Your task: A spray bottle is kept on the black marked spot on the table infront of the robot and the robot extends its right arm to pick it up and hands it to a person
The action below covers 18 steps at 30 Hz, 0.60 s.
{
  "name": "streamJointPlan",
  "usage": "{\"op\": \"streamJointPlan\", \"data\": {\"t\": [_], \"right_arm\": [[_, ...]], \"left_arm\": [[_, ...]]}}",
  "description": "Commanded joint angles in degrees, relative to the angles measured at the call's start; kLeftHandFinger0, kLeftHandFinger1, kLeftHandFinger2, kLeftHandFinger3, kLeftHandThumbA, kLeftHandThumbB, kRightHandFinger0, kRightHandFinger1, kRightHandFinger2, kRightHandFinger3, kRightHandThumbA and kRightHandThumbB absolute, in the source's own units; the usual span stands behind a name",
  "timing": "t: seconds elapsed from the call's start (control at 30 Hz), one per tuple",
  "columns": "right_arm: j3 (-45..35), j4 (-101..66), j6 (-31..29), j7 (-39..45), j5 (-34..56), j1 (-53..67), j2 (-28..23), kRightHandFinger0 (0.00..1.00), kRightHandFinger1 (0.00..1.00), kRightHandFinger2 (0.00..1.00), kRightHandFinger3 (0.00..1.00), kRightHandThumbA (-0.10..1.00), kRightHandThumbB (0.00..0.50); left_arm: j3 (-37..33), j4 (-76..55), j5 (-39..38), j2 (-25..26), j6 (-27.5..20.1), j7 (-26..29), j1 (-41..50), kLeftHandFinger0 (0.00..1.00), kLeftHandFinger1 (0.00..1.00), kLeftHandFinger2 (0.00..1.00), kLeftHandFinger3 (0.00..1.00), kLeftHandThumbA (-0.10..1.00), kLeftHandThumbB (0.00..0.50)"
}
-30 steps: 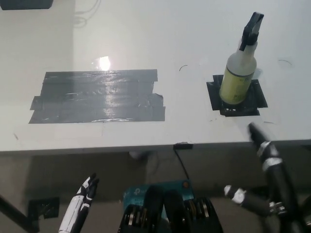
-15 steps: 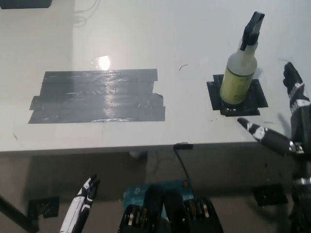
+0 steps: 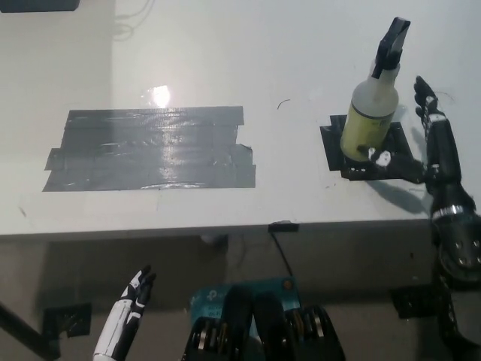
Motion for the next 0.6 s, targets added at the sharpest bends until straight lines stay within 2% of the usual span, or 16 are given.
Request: {"op": "streamJointPlan", "data": {"t": [0.0, 0.2, 0.33, 0.57], "right_arm": [[-0.22, 3.05, 0.95, -2.27, 0.16, -6.08, -0.46, 1.00, 1.00, 1.00, 1.00, 1.00, 0.357], [0.25, 8.63, -0.33, -2.99, 0.22, -9.46, -0.04, 1.00, 1.00, 1.00, 1.00, 1.00, 0.338], [0.34, 12.67, -0.66, -3.30, 0.69, -11.32, 0.28, 1.00, 1.00, 1.00, 1.00, 1.00, 0.367], [-0.19, 20.20, -1.69, -3.89, 1.74, -14.21, 0.58, 1.00, 1.00, 1.00, 1.00, 1.00, 0.366]], "left_arm": [[0.04, -1.24, 0.49, 0.51, -1.90, 0.43, -0.53, 1.00, 1.00, 1.00, 1.00, 1.00, 0.500], [0.02, -1.36, 0.25, 0.43, -1.34, 0.21, -0.59, 1.00, 1.00, 1.00, 1.00, 1.00, 0.500], [0.01, -1.59, 0.29, 0.45, -1.41, 0.21, -0.73, 1.00, 1.00, 1.00, 1.00, 1.00, 0.500], [0.23, -1.35, -0.20, 0.44, -1.86, 0.20, -0.93, 1.00, 1.00, 1.00, 1.00, 1.00, 0.500]]}}
